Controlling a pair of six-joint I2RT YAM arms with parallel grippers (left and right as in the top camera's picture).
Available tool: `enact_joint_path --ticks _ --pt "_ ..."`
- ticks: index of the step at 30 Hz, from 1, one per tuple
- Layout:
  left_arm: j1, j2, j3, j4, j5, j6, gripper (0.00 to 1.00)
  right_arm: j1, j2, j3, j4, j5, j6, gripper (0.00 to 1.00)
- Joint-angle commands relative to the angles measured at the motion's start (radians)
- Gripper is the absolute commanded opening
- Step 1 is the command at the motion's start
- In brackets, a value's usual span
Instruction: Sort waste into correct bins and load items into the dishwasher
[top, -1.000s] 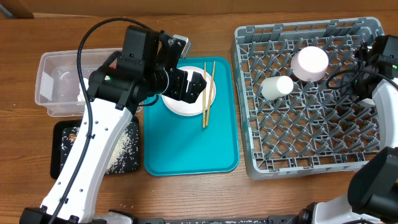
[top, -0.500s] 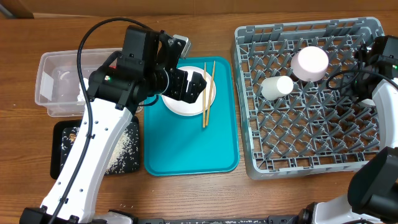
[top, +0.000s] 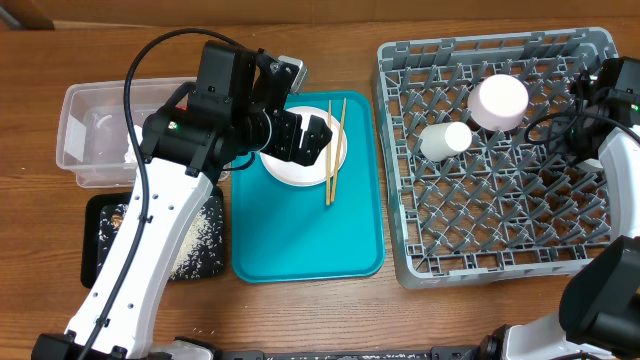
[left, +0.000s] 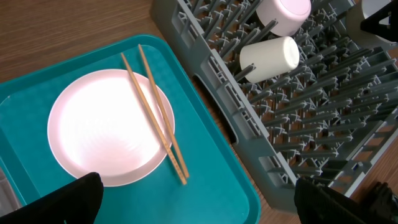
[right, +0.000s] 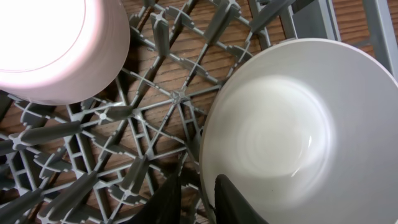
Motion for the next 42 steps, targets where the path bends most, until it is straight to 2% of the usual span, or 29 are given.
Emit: enact_joint_path --ticks 1,21,32,42 --pt "0.004 -0.008 0.016 0.0 -0.003 0.022 1.0 -0.002 -0.005 -0.003 0.011 0.002 0.005 0.21" --pt "0.004 -0.008 0.016 0.0 -0.003 0.022 1.0 -0.002 -0.004 -0.006 0.06 0.074 0.005 0.2" --pt "0.004 -0.008 0.016 0.0 -0.003 0.022 1.0 -0.002 -0.004 -0.006 0.106 0.075 0.001 0.27" --pt "0.004 -0.008 0.016 0.0 -0.003 0.022 1.0 -0.002 0.002 -0.01 0.108 0.057 0.003 0.28"
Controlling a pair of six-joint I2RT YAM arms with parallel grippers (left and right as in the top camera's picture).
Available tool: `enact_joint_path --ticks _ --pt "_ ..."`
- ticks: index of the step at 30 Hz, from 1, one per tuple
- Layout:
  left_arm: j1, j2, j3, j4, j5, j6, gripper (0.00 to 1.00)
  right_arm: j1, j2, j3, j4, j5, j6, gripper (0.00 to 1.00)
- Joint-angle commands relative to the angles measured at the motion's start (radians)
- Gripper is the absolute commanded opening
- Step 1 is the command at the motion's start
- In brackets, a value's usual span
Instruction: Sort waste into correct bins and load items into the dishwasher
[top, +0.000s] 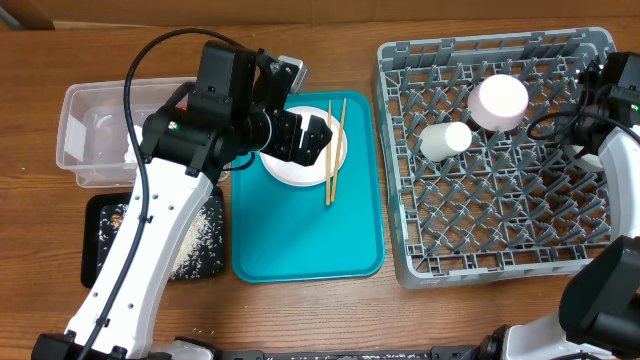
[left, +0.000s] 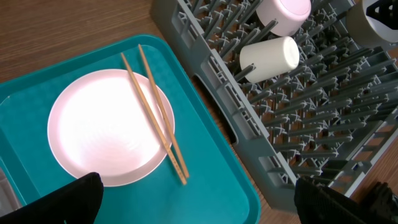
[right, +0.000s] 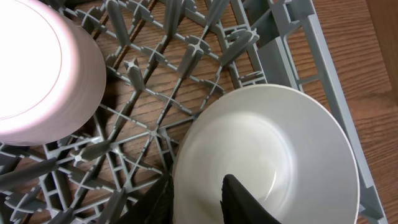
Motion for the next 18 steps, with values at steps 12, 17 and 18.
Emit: enact_joint_path --ticks 12,17,18 --pt "0.004 -0.008 0.016 0.0 -0.003 0.022 1.0 -0.002 0.03 -0.02 -0.002 -0.027 0.002 0.21" --pt "0.004 -0.008 0.016 0.0 -0.003 0.022 1.0 -0.002 0.029 -0.02 -0.02 -0.027 0.002 0.07" --pt "0.004 -0.008 0.016 0.0 -0.003 0.022 1.0 -0.002 0.029 -0.02 -0.028 -0.027 0.002 0.04"
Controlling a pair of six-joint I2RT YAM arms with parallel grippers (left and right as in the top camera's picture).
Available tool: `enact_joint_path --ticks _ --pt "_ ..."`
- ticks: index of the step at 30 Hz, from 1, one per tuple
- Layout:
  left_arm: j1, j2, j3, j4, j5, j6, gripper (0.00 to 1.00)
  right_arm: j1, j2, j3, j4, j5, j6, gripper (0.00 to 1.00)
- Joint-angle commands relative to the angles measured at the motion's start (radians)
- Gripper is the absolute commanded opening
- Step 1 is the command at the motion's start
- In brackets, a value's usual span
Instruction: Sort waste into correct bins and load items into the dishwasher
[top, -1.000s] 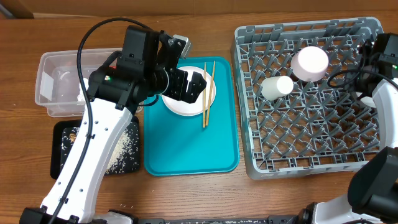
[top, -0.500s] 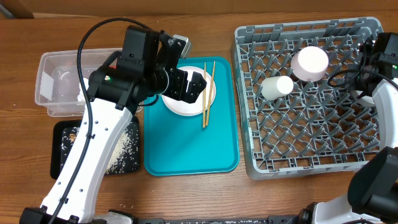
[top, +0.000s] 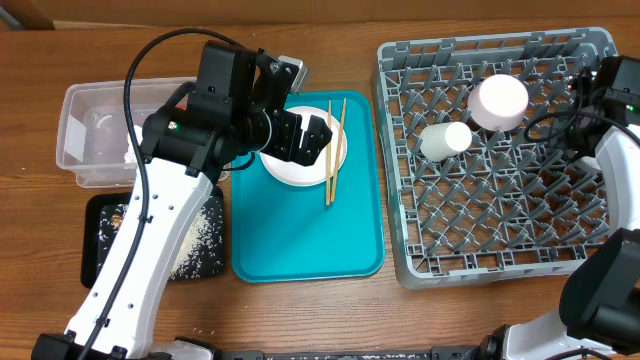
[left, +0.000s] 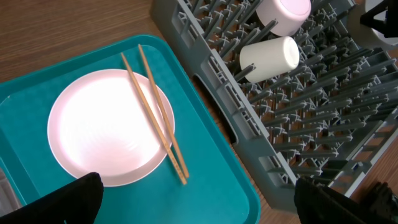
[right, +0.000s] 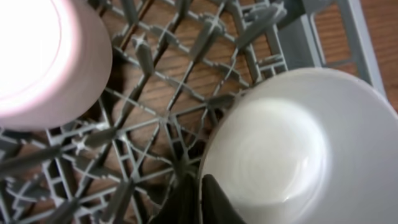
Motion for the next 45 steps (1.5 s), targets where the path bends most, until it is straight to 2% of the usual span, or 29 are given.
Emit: enact_joint_path --ticks 1,10,13,21,28,30,36,45 --pt "0.004 -0.008 0.016 0.0 -0.003 0.023 1.0 -0.002 0.006 -0.005 -0.011 -0.002 0.007 0.04" --pt "0.004 -0.008 0.016 0.0 -0.003 0.023 1.0 -0.002 -0.006 0.008 -0.04 -0.004 0.011 0.04" --pt "0.004 -0.008 0.016 0.0 -0.003 0.023 1.0 -0.001 -0.027 0.047 -0.066 -0.018 0.075 0.04" --pt "0.004 -0.008 0.016 0.0 -0.003 0.023 1.0 -0.001 -0.114 0.201 -0.16 -0.394 0.114 0.04" --pt "0.004 -0.008 0.016 0.0 -0.003 0.023 1.0 0.0 -0.125 0.209 -0.026 -1.01 0.163 0.04" --pt "0.004 -0.008 0.016 0.0 -0.003 0.023 1.0 0.005 -0.123 0.209 0.042 -1.13 0.191 0.04" --pt "0.004 -0.008 0.016 0.0 -0.003 0.023 1.0 0.026 -0.105 0.204 0.172 -1.199 0.328 0.04" --pt "0.004 -0.008 0.016 0.0 -0.003 0.023 1.0 0.108 -0.003 0.175 0.301 -1.271 0.377 0.04"
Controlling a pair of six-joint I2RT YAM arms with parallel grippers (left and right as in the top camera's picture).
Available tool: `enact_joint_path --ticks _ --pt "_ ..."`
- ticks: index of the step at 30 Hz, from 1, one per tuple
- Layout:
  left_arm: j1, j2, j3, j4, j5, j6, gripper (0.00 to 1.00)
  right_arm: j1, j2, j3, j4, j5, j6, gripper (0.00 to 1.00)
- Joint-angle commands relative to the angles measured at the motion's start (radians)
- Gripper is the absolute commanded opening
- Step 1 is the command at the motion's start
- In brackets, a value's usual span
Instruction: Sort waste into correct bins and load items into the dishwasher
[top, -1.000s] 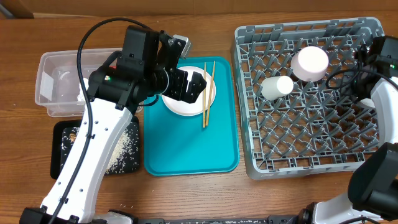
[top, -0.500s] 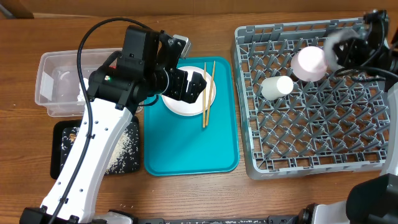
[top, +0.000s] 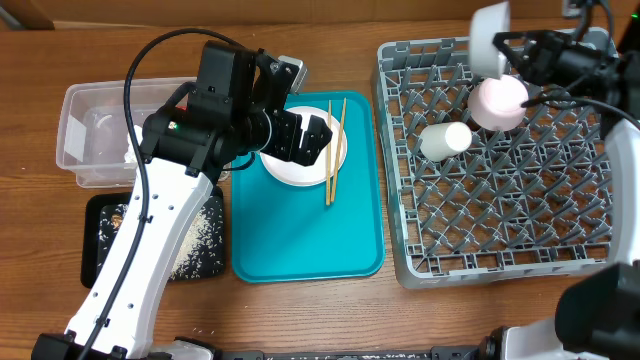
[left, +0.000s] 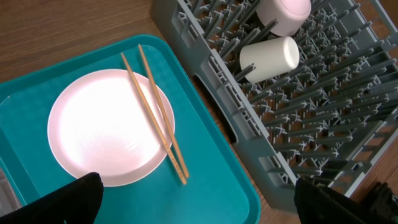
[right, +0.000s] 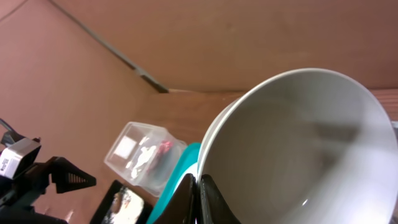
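My right gripper (right: 199, 198) is shut on the rim of a white bowl (right: 298, 149). The bowl (top: 488, 35) hangs tipped on its side above the far edge of the grey dish rack (top: 500, 240), with the right gripper (top: 505, 45) beside it. In the rack sit an upturned pink bowl (top: 498, 102) and a white cup (top: 445, 140) on its side. On the teal tray (top: 305, 235) a pink plate (left: 109, 127) carries two wooden chopsticks (left: 155, 112). My left gripper (top: 305, 135) hovers open over the plate, nothing between its fingers (left: 81, 194).
At the left stands a clear plastic bin (top: 100, 135) with scraps in it. A black tray (top: 165, 240) with spilled rice lies in front of it. The rack's upright tines fill most of its floor.
My right gripper, which was low in the rack's right side with the white bowl, is now raised over the rack's far edge with the bowl tipped on its side. The left arm has not moved.
My right gripper was shut on the white bowl's rim down among the tines at the rack's right edge, and stayed there with small shifts through two more moments. Now the bowl is lifted clear of the rack. The left gripper hung open over the plate throughout.
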Motion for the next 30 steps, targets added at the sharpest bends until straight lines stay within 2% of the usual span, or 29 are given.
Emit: enact_joint_path --ticks 1,5,9,30 --pt "0.004 -0.008 0.016 0.0 -0.003 0.022 1.0 0.041 0.065 -0.01 0.046 -0.071 0.042 0.04" --pt "0.004 -0.008 0.016 0.0 -0.003 0.022 1.0 0.085 0.135 -0.01 0.182 -0.163 0.133 0.04" --pt "0.004 -0.008 0.016 0.0 -0.003 0.022 1.0 0.117 0.171 -0.01 0.267 -0.164 0.197 0.04" --pt "0.004 -0.008 0.016 0.0 -0.003 0.022 1.0 0.151 0.269 -0.012 0.273 -0.109 0.232 0.04"
